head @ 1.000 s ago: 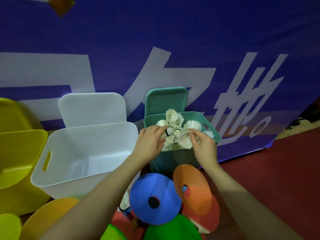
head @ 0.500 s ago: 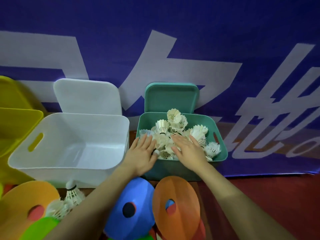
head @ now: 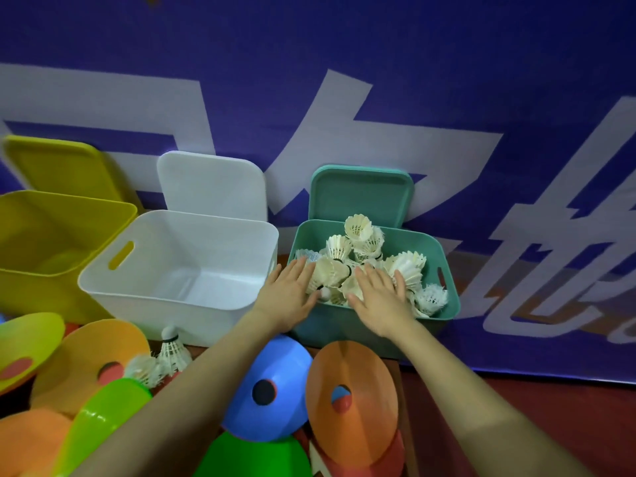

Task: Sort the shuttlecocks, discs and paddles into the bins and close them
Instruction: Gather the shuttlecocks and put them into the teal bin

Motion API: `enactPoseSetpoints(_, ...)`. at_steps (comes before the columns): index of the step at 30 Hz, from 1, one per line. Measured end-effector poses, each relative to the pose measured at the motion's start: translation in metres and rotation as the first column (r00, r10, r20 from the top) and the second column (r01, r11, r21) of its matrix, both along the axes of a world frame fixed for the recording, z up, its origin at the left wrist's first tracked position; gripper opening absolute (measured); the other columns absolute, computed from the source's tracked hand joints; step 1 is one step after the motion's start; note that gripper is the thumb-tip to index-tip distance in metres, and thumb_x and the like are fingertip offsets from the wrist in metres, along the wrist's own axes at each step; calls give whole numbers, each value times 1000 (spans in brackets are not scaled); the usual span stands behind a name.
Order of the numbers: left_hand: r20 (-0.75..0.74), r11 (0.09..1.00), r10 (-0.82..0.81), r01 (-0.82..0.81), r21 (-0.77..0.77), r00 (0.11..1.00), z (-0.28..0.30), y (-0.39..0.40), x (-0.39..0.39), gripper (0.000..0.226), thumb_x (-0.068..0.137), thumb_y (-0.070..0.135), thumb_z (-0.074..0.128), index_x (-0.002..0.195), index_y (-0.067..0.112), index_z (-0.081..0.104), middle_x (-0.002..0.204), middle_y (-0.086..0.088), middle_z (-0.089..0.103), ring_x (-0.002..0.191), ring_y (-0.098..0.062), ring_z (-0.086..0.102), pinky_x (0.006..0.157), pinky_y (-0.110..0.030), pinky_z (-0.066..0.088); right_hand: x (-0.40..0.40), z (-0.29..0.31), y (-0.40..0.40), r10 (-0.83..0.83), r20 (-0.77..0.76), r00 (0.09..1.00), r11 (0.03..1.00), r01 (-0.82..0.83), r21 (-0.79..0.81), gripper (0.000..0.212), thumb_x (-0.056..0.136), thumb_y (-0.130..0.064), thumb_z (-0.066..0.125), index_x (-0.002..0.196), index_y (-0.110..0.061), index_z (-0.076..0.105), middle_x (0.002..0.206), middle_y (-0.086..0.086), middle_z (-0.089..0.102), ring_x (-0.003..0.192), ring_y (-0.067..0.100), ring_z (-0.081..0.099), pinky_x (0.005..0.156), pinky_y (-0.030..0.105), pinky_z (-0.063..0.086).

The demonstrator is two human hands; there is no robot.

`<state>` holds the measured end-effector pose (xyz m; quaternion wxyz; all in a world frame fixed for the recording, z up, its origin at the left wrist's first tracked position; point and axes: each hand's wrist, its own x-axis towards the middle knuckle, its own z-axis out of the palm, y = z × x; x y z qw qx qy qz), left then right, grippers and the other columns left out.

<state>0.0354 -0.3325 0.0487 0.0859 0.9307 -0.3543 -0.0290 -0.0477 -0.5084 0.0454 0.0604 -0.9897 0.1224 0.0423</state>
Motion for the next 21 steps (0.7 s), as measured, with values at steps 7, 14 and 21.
enactPoseSetpoints(7, 95, 989, 48, -34, -141, 994, 19, 53, -13, 50, 98, 33, 40, 143, 16, 32, 153, -3, 27, 138, -20, 29, 113, -31, 13, -8, 11, 53, 24, 292, 956, 999, -36, 36, 44, 99, -35, 33, 142, -24, 33, 142, 1, 38, 129, 22, 32, 107, 37, 16)
enactPoseSetpoints(14, 98, 983, 78, -60, -175, 992, 22, 147, -23, 51, 97, 30, 42, 145, 17, 29, 154, -4, 25, 139, -21, 26, 112, -31, 14, -9, 11, 148, 97, 344, 934, 992, -119, 43, 38, 98, -28, 38, 135, -21, 45, 128, 0, 51, 120, 21, 42, 101, 33, 27)
enactPoseSetpoints(21, 83, 978, 84, -66, -199, 993, 8, 244, -21, 50, 96, 32, 42, 143, 21, 33, 149, 1, 34, 136, -18, 31, 106, -29, 20, -8, -6, 248, 48, 312, 949, 982, -102, 161, 34, 97, -23, 42, 129, -19, 53, 122, 5, 56, 114, 27, 49, 95, 37, 34)
